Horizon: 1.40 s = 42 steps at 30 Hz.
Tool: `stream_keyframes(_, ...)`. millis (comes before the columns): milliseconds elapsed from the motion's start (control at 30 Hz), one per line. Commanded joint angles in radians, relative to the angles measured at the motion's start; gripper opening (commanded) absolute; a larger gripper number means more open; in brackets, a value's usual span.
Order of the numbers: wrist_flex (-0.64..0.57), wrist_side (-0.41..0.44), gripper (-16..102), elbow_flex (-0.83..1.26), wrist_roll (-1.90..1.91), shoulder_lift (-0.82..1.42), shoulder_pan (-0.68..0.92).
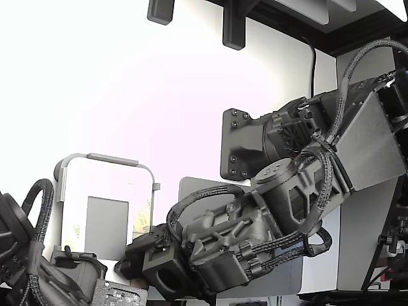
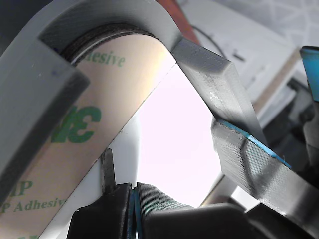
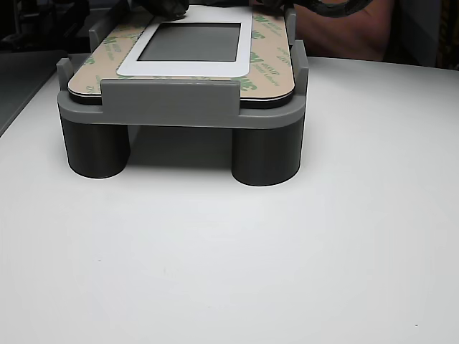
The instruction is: Peel off protective film from adhesive tape.
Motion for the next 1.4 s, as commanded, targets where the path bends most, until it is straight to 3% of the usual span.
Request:
stream_keyframes(0, -0.002, 0.0, -10, -0.02, 0.003, 0.026, -0.009)
stream_keyframes(1367, 0.011, -0.005, -10, -0.018, 0.044, 0.038, 0.014)
